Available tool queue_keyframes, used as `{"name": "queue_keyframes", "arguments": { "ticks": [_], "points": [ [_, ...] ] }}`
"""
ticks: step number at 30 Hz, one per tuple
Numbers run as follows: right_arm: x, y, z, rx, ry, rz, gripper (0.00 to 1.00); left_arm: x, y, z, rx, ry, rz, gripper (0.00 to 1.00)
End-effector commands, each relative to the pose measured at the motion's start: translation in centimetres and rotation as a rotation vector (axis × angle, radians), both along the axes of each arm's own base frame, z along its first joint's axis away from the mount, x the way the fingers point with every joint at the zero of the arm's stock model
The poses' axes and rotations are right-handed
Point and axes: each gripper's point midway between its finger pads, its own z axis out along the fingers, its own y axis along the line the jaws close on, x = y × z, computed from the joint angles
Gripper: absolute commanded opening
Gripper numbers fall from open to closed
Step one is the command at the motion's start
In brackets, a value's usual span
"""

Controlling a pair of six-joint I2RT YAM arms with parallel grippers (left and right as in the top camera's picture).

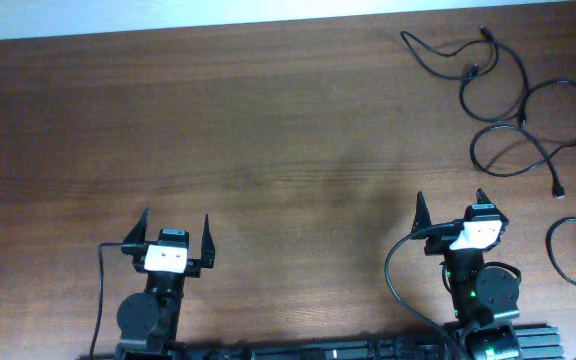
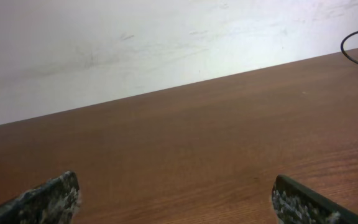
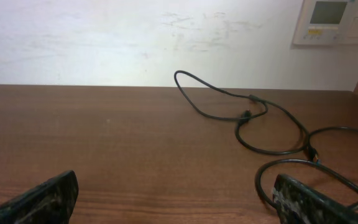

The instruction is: Untangle cables

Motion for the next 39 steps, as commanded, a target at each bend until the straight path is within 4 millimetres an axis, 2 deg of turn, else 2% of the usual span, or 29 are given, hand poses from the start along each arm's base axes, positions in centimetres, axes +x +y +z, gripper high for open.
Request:
{"name": "queue_keyframes", "arguments": {
  "ticks": [1, 39],
  "points": [
    [-0.06, -0.55, -0.13, 0.006, -0.001, -0.032, 0.99, 0.01, 0.29, -0.09, 0.014, -0.001, 0.013, 0.99],
    [-0.06, -0.99, -0.15, 0.006, 0.000, -0.049, 0.99, 0.01, 0.29, -0.09, 0.014, -0.001, 0.013, 0.99]
  ]
}}
